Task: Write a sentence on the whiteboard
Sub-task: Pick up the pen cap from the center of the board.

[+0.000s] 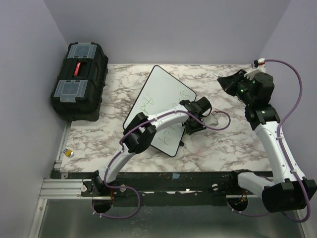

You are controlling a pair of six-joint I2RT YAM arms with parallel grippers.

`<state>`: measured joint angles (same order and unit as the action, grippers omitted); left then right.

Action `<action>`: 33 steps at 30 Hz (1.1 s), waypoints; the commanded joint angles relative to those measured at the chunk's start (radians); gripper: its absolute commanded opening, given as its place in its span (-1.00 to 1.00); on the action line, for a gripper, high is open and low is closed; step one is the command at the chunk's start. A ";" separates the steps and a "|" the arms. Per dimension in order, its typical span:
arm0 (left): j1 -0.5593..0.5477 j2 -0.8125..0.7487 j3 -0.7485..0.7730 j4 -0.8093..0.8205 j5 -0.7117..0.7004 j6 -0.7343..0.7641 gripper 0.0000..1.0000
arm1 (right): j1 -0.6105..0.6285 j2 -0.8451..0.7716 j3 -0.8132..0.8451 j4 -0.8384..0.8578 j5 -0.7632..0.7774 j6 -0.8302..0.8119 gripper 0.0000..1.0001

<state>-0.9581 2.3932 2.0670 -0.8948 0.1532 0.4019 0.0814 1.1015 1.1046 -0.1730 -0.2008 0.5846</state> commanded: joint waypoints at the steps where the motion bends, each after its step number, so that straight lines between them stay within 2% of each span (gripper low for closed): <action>1: -0.001 0.029 -0.096 0.004 -0.029 0.000 -0.50 | 0.002 -0.006 -0.016 0.015 -0.022 0.005 -0.99; 6: -0.001 -0.006 -0.149 0.032 -0.009 -0.010 -0.55 | 0.003 -0.006 -0.023 0.016 -0.026 0.007 -0.99; 11: -0.002 -0.047 -0.177 0.053 -0.012 -0.013 -0.24 | 0.003 -0.008 -0.025 0.016 -0.030 0.008 -0.99; 14: -0.002 -0.055 -0.181 0.040 -0.025 0.003 -0.13 | 0.002 -0.009 -0.026 0.017 -0.033 0.009 -0.99; 33: 0.039 -0.103 -0.295 0.037 -0.085 0.025 -0.21 | 0.003 -0.006 -0.029 0.010 -0.035 0.008 -0.99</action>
<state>-0.9455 2.2589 1.8294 -0.7628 0.1383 0.4118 0.0814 1.1015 1.0885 -0.1730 -0.2142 0.5865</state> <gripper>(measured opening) 0.399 0.131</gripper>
